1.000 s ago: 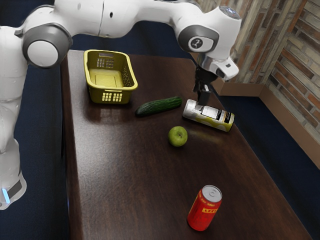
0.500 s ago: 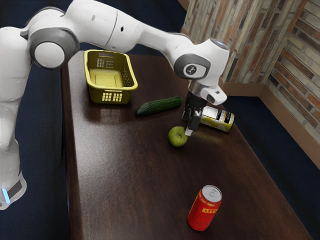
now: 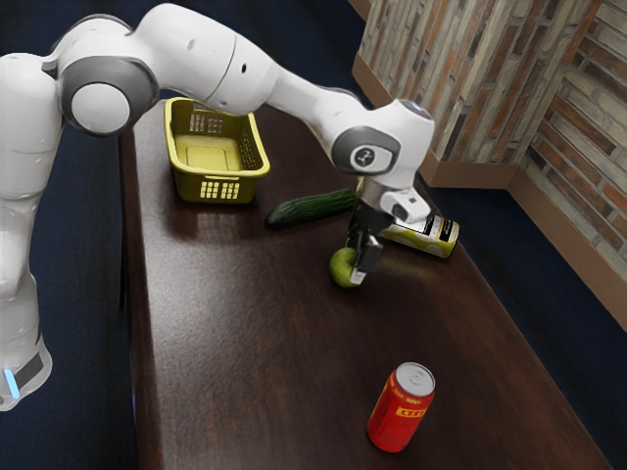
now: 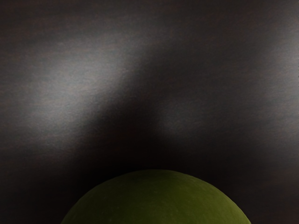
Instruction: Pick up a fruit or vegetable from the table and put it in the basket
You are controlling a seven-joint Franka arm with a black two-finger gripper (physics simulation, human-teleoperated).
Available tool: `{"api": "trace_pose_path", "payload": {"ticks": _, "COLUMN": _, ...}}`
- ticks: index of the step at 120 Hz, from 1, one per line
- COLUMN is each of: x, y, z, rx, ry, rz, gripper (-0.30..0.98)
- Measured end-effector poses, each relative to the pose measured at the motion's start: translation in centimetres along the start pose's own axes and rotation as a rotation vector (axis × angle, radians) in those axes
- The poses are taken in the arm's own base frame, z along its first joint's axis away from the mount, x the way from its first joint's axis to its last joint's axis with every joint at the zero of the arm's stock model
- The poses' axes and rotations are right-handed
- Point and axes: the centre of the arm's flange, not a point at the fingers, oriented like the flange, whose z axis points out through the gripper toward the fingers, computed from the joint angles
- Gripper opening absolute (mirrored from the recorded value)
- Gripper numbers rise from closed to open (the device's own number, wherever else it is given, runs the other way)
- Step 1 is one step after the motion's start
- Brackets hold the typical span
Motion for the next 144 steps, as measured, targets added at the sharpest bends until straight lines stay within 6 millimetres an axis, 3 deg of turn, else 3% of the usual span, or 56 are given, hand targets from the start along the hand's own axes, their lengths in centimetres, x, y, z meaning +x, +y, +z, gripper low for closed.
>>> {"api": "trace_pose_path", "payload": {"ticks": 18, "x": 0.0, "y": -0.1, "z": 0.7, "rx": -0.005, "ry": 0.000, "rz": 0.000, "gripper": 0.68}}
{"api": "trace_pose_path", "payload": {"ticks": 33, "x": 0.1, "y": 0.0, "z": 0.8, "rx": -0.002, "ry": 0.006, "rz": 0.002, "gripper": 0.49}}
{"api": "trace_pose_path", "payload": {"ticks": 46, "x": 0.0, "y": 0.3, "z": 0.1, "rx": 0.006, "ry": 0.021, "rz": 0.006, "gripper": 0.45}}
{"api": "trace_pose_path", "payload": {"ticks": 54, "x": -0.7, "y": 1.0, "z": -2.6, "rx": 0.021, "ry": 0.059, "rz": 0.015, "gripper": 0.45}}
{"api": "trace_pose_path", "payload": {"ticks": 62, "x": -2.3, "y": 2.1, "z": -7.0, "rx": 0.055, "ry": 0.110, "rz": 0.030, "gripper": 0.46}}
{"api": "trace_pose_path", "payload": {"ticks": 74, "x": -6.7, "y": 2.8, "z": -14.6, "rx": 0.128, "ry": 0.181, "rz": 0.034, "gripper": 0.47}}
{"api": "trace_pose_path", "payload": {"ticks": 81, "x": -9.3, "y": 2.5, "z": -17.9, "rx": 0.165, "ry": 0.198, "rz": 0.021, "gripper": 0.47}}
{"api": "trace_pose_path", "payload": {"ticks": 86, "x": -11.2, "y": 0.5, "z": -19.5, "rx": 0.186, "ry": 0.198, "rz": -0.021, "gripper": 0.43}}
{"api": "trace_pose_path", "payload": {"ticks": 98, "x": -16.1, "y": -7.7, "z": -21.8, "rx": 0.214, "ry": 0.176, "rz": -0.185, "gripper": 0.38}}
{"api": "trace_pose_path", "payload": {"ticks": 113, "x": -21.9, "y": -16.1, "z": -22.6, "rx": 0.218, "ry": 0.133, "rz": -0.348, "gripper": 0.38}}
{"api": "trace_pose_path", "payload": {"ticks": 125, "x": -24.9, "y": -21.3, "z": -21.4, "rx": 0.204, "ry": 0.084, "rz": -0.425, "gripper": 0.38}}
{"api": "trace_pose_path", "payload": {"ticks": 144, "x": -24.6, "y": -27.4, "z": -16.2, "rx": 0.150, "ry": -0.008, "rz": -0.446, "gripper": 0.37}}
